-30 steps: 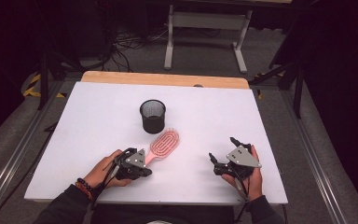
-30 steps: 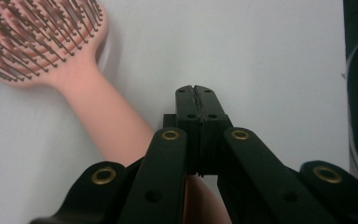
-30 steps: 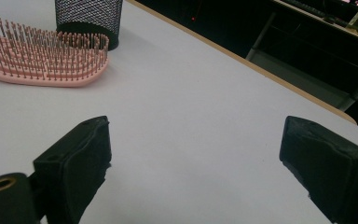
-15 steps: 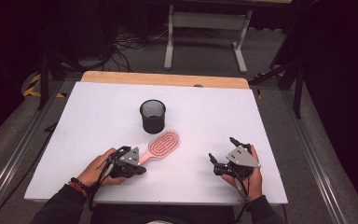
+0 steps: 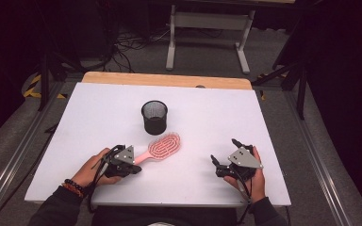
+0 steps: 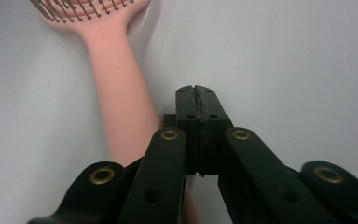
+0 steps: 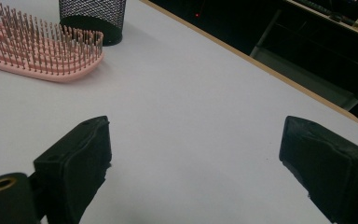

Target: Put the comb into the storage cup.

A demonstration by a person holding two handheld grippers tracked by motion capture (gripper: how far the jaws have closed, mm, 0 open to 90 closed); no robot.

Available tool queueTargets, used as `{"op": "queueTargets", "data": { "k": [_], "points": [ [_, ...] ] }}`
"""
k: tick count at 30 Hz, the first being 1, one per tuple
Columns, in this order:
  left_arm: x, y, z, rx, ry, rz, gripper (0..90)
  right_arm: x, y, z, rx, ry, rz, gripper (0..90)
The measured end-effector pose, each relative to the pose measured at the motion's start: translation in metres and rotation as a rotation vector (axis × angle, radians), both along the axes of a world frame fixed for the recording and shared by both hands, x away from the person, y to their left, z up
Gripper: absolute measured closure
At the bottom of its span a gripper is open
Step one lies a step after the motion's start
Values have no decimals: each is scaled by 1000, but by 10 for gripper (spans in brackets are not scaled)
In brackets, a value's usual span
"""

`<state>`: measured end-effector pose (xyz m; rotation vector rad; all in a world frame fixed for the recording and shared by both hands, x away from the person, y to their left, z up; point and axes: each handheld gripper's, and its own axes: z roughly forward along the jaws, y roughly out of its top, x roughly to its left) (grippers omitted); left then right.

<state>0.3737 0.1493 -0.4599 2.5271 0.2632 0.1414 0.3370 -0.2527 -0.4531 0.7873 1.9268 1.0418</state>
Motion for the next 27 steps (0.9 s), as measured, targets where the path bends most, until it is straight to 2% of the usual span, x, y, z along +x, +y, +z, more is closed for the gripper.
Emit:
{"op": "queueTargets", "data": {
  "k": [5,9,11,13,17,21,24,27],
  "points": [
    [-2,2,1,16,-15,2,892,0,0,0,2,2,5,99],
    [-4,4,4,-1,-36,8,885,0,0,0,3,4,10,99],
    [-3,5,6,-23,-33,2,884,1,0,0,4,6,12,99],
    [-4,7,8,-21,-37,15,880,1,-1,0,6,5,12,99],
    [-5,8,11,-37,-70,16,865,2,-2,0,19,11,12,98],
    [-5,12,15,-59,-88,46,824,2,-3,0,21,12,7,97],
    [-4,14,18,-80,-112,89,780,1,-2,0,18,6,14,97],
    [-4,16,21,-95,-127,122,694,1,-2,0,16,5,18,97]
  ]
}}
